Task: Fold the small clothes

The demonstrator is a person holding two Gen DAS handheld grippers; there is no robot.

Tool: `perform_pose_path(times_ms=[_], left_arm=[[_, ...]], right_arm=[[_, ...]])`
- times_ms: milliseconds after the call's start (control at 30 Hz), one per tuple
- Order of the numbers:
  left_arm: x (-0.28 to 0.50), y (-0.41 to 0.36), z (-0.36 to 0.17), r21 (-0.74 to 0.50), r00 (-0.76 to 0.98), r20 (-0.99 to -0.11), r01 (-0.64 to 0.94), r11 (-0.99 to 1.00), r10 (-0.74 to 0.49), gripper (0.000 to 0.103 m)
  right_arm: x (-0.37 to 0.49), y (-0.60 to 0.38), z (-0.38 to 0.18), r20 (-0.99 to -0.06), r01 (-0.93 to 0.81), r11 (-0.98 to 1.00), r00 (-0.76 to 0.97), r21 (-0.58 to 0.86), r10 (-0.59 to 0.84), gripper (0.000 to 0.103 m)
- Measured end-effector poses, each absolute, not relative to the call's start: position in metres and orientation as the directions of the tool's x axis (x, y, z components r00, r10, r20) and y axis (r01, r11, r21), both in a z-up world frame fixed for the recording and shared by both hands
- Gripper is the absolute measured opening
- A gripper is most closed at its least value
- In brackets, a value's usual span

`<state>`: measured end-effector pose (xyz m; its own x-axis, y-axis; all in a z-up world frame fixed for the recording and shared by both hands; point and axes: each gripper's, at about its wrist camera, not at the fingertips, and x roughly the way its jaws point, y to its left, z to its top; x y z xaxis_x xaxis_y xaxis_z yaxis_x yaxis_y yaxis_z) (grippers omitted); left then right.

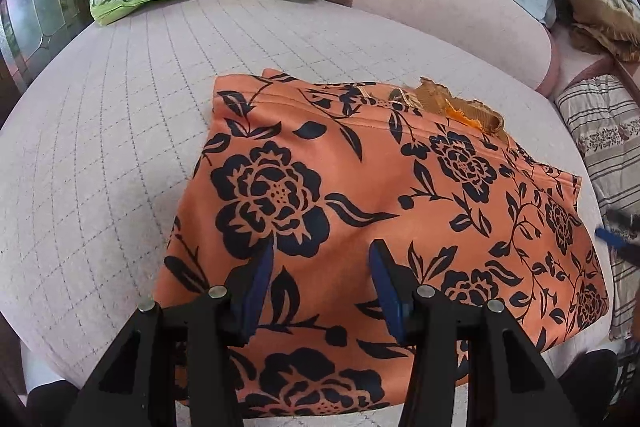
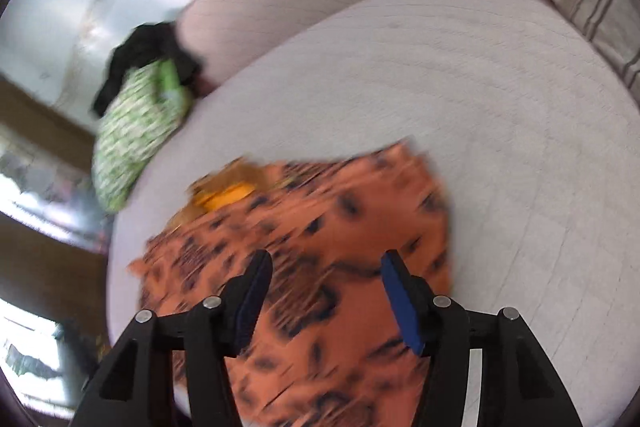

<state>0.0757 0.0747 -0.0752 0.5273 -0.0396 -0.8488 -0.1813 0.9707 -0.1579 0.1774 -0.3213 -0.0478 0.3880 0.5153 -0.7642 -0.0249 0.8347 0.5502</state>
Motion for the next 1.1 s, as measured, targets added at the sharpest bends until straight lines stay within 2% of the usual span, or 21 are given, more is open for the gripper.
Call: perform_pose_path(times_ms=[100,167,200,267,300,333,400,433,467,533,633,867,900,933,1000,1100], left_arm=[[0.076,0.072,-0.076,-0.155,0.527,-0.849,-0.182,0.971,-0.036,0.051],[0.074,0.071,-0.073,-0.156,0.525,-0.850,-0.179,0.972,-0.040,0.051],[0.074,0.070,-0.072,-0.151,0.528,-0.848,-0.176,0.973,-0.037,0.051],[0.070,0.070,-0.067,-0.149,0.544,-0.839,-0.171,0.974,-0.033,0.051],[0.070,0.070,-0.066,-0.151,0.546,-0.837,-0.174,0.973,-0.032,0.051],[0.070,0.070,-0.066,-0.159,0.546,-0.837,-0.177,0.971,-0.038,0.052],[0.072,0.074,-0.066,-0.194,0.543,-0.837,-0.175,0.965,-0.069,0.052],[0.073,0.081,-0.065,-0.231,0.545,-0.833,-0.177,0.957,-0.100,0.052],[0.075,0.092,-0.062,-0.282,0.550,-0.823,-0.184,0.942,-0.140,0.052],[0.082,0.118,-0.058,-0.359,0.569,-0.802,-0.218,0.907,-0.181,0.052],[0.104,0.161,-0.057,-0.411,0.598,-0.778,-0.258,0.874,-0.190,0.053],[0.154,0.184,-0.083,-0.369,0.508,-0.838,-0.256,0.893,-0.200,0.052],[0.158,0.185,-0.084,-0.363,0.508,-0.838,-0.247,0.899,-0.199,0.048],[0.164,0.185,-0.086,-0.355,0.497,-0.843,-0.227,0.907,-0.205,0.037],[0.175,0.183,-0.092,-0.341,0.451,-0.865,-0.204,0.918,-0.221,0.028],[0.178,0.181,-0.087,-0.332,0.456,-0.861,-0.167,0.928,-0.226,0.023]], right_arm=[[0.169,-0.306,-0.078,-0.834,-0.029,0.883,0.315,0.468,0.452,0.068],[0.170,-0.328,-0.103,-0.825,0.075,0.852,0.307,0.519,0.475,0.057],[0.170,-0.334,-0.099,-0.805,0.101,0.828,0.323,0.552,0.497,0.055],[0.162,-0.338,-0.080,-0.793,0.109,0.820,0.353,0.561,0.496,0.056],[0.157,-0.340,-0.072,-0.783,0.084,0.821,0.368,0.565,0.502,0.060],[0.151,-0.338,-0.066,-0.761,0.037,0.813,0.378,0.582,0.528,0.069],[0.147,-0.327,-0.076,-0.781,0.020,0.833,0.361,0.552,0.509,0.075],[0.154,-0.328,-0.092,-0.818,0.051,0.855,0.325,0.517,0.475,0.073],[0.156,-0.336,-0.110,-0.817,0.103,0.833,0.295,0.543,0.496,0.070],[0.153,-0.341,-0.099,-0.799,0.099,0.823,0.331,0.559,0.503,0.069],[0.155,-0.333,-0.092,-0.829,0.034,0.868,0.318,0.495,0.460,0.071],[0.157,-0.329,-0.099,-0.825,0.042,0.858,0.300,0.512,0.478,0.072],[0.158,-0.329,-0.098,-0.826,0.038,0.858,0.297,0.512,0.480,0.072],[0.159,-0.331,-0.095,-0.827,0.035,0.859,0.294,0.510,0.479,0.072],[0.159,-0.330,-0.096,-0.831,0.031,0.863,0.288,0.505,0.476,0.072],[0.158,-0.330,-0.096,-0.833,0.023,0.865,0.283,0.502,0.476,0.072]])
